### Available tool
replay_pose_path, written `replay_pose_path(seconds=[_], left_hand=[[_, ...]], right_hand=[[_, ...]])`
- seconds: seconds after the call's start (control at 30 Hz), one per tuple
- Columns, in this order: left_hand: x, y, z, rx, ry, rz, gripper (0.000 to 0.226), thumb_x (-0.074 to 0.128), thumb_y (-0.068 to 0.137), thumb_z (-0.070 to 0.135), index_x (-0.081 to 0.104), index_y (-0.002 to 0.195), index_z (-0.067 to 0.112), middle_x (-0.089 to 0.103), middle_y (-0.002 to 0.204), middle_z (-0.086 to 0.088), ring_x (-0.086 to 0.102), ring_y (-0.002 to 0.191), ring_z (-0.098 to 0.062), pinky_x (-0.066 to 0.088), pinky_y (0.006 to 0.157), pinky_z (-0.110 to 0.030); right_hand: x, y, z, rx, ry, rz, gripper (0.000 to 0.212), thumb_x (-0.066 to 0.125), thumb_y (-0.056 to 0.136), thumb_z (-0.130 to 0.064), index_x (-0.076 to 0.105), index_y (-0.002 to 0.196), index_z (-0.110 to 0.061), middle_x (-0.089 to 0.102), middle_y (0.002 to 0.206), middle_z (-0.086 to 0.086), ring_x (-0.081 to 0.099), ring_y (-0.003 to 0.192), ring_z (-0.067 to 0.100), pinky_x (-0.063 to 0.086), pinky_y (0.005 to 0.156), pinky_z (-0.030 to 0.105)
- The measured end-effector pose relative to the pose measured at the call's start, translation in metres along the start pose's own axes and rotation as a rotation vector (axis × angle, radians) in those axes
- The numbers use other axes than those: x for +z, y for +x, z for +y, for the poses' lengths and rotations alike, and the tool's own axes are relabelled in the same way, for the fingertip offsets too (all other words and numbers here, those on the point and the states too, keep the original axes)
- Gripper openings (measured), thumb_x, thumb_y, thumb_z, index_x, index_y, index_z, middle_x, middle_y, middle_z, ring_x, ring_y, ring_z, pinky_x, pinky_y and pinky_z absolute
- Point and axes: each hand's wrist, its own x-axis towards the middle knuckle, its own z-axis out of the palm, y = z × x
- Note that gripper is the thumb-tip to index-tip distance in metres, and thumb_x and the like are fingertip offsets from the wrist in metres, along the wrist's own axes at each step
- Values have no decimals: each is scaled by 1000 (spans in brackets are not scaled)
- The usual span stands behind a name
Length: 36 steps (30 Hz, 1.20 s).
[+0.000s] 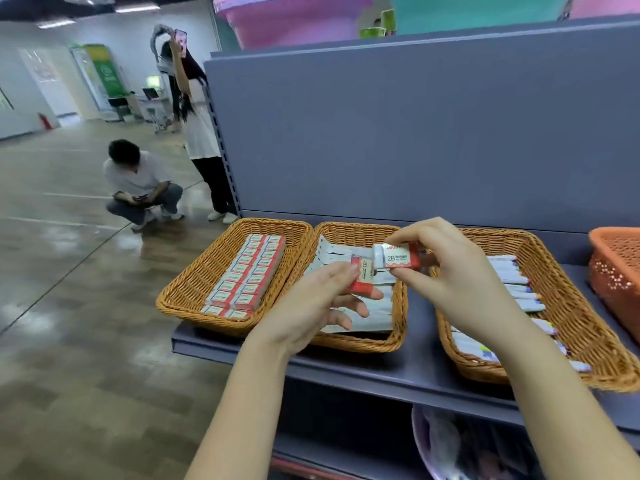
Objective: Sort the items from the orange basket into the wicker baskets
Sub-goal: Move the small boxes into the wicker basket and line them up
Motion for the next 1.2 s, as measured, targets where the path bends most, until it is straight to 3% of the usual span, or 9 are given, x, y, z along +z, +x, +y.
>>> replay_pose_path(seconds=[0.1,0.17,0.27,0.4,0.57,0.7,1.0,1.13,1.2], left_hand=[[-23,0,3,15,-4,-45,42,55,82,34,55,117,13,72,100,-6,67,78,-15,51,54,-19],[-38,6,5,43,19,-24,30,59,82,27,55,108,13,72,105,-7,69,89,-21,54,60,-22],[-61,22,7,112,139,44,10,62,88,18,54,92,21,71,102,2,66,100,-17,54,69,-25],[-89,43,12,164,360,135,15,66,87,18,56,99,19,72,97,4,65,97,-12,52,78,-31],[-130,53,22,156,497,160,19,65,88,16,61,106,22,70,95,10,66,90,-5,53,73,-21],[-172,52,20,109,634,186,21,69,84,21,61,101,29,65,94,18,61,87,1,53,80,-25],[-247,32,19,1,760,10,25,72,83,25,55,99,32,64,107,7,65,92,-12,55,82,-34],[-272,15,15,-9,742,-45,26,73,81,27,57,102,30,62,105,6,60,75,0,46,64,-15],[-282,9,12,16,821,-58,26,73,81,31,58,102,32,58,107,11,54,74,3,41,67,-14]], right_hand=[[13,12,-7,8,-20,-30,27,68,81,-3,63,102,-19,55,100,-4,51,89,3,41,78,6],[19,23,-7,31,-37,-62,27,67,82,-7,61,103,-23,54,99,-9,50,91,-1,37,76,1],[32,44,-1,59,-71,-116,27,64,84,-12,57,104,-30,49,99,-18,51,91,-2,40,79,8],[54,74,8,82,-110,-156,24,63,86,-16,55,105,-30,49,101,-14,53,90,2,45,84,19],[83,107,10,76,-181,-248,20,62,88,-23,53,104,-29,47,98,-13,48,86,4,37,70,8],[111,125,3,68,-226,-316,22,62,87,-26,56,108,-26,52,101,-10,50,91,8,43,77,22],[177,139,-35,69,-348,-390,24,60,89,-33,54,112,-27,52,110,-14,41,95,2,33,76,15],[201,132,-57,116,-359,-397,26,61,88,-34,53,112,-30,51,111,-15,44,100,2,38,84,15],[209,126,-66,142,-365,-413,25,61,88,-33,53,112,-31,49,109,-16,45,102,3,39,87,16]])
